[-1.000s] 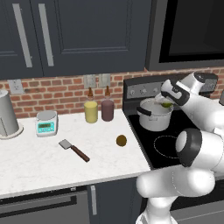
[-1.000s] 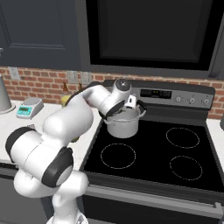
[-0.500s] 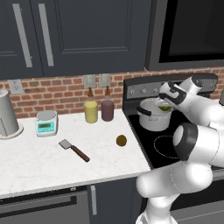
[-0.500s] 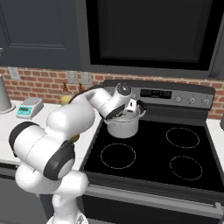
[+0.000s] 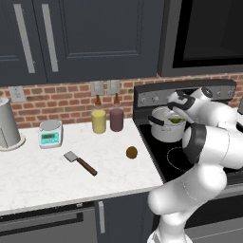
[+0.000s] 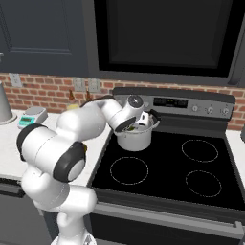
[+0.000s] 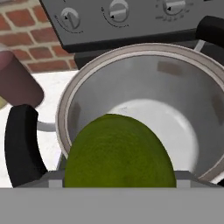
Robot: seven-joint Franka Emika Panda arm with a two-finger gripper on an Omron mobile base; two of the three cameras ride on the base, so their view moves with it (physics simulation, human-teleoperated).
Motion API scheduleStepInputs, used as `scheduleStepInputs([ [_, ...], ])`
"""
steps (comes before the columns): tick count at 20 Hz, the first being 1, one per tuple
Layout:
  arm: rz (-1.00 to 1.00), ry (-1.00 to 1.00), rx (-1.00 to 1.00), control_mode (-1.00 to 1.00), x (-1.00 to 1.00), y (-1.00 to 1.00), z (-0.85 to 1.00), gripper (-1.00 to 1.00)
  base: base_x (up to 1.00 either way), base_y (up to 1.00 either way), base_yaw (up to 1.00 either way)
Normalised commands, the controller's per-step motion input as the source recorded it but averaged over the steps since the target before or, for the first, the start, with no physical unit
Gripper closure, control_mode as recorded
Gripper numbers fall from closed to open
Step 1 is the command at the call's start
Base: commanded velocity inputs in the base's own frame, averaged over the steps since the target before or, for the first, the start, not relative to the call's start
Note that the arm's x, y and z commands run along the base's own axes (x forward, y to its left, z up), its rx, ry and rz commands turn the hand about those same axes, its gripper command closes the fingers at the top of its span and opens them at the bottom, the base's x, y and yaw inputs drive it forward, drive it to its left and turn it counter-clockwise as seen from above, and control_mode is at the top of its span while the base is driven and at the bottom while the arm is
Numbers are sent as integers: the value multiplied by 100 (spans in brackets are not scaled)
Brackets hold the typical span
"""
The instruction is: Put the lime and avocado in the pot. Retrieve the spatula and lightly stir the vegetables in the pot.
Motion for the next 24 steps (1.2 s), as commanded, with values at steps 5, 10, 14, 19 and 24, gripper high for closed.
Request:
scheduleStepInputs([
  [5, 0, 3, 0, -100, 19, 0, -4, 100, 0, 0, 0],
  [10, 0, 0, 0, -100, 16, 0, -12, 100, 0, 0, 0],
  [14, 0, 0, 0, -100, 15, 0, -27, 100, 0, 0, 0],
  [19, 0, 0, 0, -100, 13, 0, -32, 100, 0, 0, 0],
  [24, 0, 0, 0, -100, 15, 0, -20, 100, 0, 0, 0],
])
